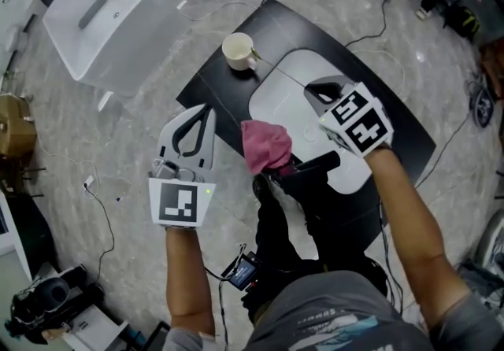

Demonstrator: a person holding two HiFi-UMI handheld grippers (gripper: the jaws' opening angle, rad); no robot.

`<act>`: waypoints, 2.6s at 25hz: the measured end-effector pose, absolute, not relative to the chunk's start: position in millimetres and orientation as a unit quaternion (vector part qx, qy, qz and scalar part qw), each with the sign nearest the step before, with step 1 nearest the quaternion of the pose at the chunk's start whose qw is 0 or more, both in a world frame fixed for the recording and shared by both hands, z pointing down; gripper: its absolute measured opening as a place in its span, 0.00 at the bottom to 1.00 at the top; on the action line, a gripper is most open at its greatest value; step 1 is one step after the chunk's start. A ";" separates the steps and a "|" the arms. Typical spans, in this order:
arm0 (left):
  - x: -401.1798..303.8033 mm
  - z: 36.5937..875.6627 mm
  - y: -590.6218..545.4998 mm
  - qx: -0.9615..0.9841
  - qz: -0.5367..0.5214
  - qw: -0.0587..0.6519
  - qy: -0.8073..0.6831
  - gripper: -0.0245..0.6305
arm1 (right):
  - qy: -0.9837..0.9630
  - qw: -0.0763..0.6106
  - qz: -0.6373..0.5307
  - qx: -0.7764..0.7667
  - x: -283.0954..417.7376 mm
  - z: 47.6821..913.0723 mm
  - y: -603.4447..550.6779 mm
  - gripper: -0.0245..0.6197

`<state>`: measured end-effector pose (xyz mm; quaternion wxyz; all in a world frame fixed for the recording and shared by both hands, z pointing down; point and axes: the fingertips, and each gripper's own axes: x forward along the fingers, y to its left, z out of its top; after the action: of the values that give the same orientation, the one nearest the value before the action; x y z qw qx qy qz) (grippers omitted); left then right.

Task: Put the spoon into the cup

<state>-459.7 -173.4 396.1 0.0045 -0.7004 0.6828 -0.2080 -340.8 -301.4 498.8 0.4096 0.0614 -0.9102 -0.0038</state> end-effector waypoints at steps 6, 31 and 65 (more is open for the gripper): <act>-480.4 410.1 -185.7 -0.710 -0.202 -0.006 0.674 0.04 | -0.902 0.427 0.002 0.066 -362.1 514.0 -311.7 0.09; -542.5 440.5 -197.5 -0.730 -0.163 -0.041 0.662 0.04 | -0.851 0.519 -0.019 0.077 -410.8 551.5 -328.6 0.09; -588.3 401.2 -195.3 -0.726 -0.127 -0.035 0.675 0.04 | -0.830 0.542 -0.113 0.064 -465.1 500.1 -333.8 0.09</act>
<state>-588.3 -195.3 401.2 -0.0346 -0.7262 0.6748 -0.1272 -465.1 -333.8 500.1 0.5425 0.0642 -0.8299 -0.1133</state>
